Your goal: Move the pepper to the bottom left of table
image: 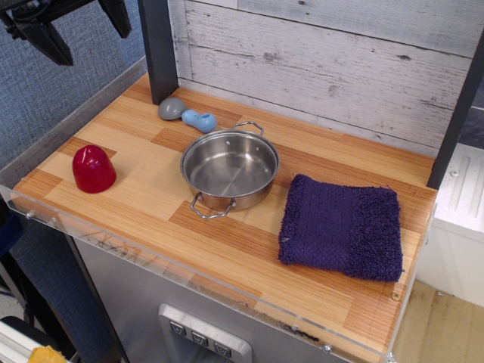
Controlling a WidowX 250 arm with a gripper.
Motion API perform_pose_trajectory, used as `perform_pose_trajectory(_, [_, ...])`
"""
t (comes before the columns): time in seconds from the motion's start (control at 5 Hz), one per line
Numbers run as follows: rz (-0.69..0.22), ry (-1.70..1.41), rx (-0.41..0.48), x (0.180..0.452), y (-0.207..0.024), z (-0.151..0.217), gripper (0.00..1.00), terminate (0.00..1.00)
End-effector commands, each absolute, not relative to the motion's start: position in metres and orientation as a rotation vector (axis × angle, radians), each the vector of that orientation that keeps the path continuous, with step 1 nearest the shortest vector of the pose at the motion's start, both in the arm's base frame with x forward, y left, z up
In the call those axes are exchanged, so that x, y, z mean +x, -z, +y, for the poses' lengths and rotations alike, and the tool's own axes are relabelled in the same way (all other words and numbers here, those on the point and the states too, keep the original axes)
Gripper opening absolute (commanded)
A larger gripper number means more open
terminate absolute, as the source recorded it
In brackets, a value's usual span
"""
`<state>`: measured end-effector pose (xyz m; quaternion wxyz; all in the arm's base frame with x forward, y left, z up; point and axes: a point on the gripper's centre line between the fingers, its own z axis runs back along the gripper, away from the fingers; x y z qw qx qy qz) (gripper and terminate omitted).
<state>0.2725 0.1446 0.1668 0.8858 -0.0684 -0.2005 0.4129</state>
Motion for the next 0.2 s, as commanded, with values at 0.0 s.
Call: perform_pose_trajectory(0.0, [-0.454, -0.849, -0.139, 0.2527, -0.1771, 0.1446, 1.00, 1.00])
